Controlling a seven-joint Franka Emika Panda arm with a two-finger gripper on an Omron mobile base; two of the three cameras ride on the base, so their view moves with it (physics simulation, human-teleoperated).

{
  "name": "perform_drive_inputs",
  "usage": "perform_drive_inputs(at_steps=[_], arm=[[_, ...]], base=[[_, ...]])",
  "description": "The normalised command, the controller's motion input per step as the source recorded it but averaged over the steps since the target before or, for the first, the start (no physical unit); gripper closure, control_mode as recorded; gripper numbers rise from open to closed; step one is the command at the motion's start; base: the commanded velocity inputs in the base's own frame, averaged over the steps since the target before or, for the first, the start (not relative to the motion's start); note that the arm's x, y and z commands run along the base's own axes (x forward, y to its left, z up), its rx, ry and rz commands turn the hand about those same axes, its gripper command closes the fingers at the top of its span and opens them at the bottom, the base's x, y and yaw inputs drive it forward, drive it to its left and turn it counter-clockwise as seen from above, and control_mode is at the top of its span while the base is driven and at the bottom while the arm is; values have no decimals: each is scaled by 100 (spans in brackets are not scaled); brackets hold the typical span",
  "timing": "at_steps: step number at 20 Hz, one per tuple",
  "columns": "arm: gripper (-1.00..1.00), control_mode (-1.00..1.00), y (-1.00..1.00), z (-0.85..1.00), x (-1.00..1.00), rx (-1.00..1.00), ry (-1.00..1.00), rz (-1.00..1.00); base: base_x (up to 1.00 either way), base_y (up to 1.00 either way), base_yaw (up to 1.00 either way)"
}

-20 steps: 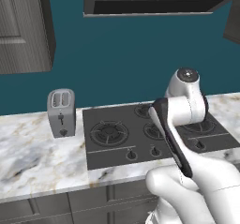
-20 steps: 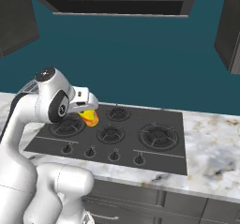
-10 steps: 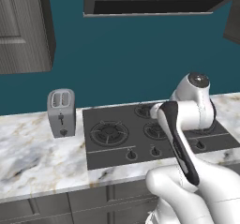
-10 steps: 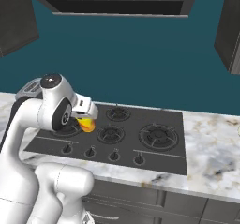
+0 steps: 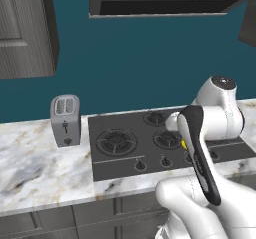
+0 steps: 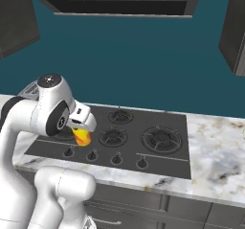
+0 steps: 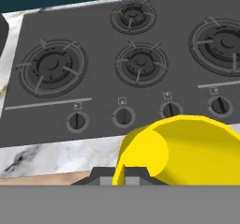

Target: Pick the cup and bowl from the counter and place them on the counter next to the sink.

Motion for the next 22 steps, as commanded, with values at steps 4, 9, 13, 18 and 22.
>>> perform_drive_inputs(at_steps=[4,9,13,18,22], arm=[[100,-100,1,0,-19,0,0,-1],[100,-100,0,0,0,0,0,0],[100,-100,0,0,0,0,0,0],[100,100,0,0,0,0,0,0],[100,100,0,0,0,0,0,0]], base=[[0,0,0],[0,0,0],[0,0,0],[0,0,0],[-20,4,0]])
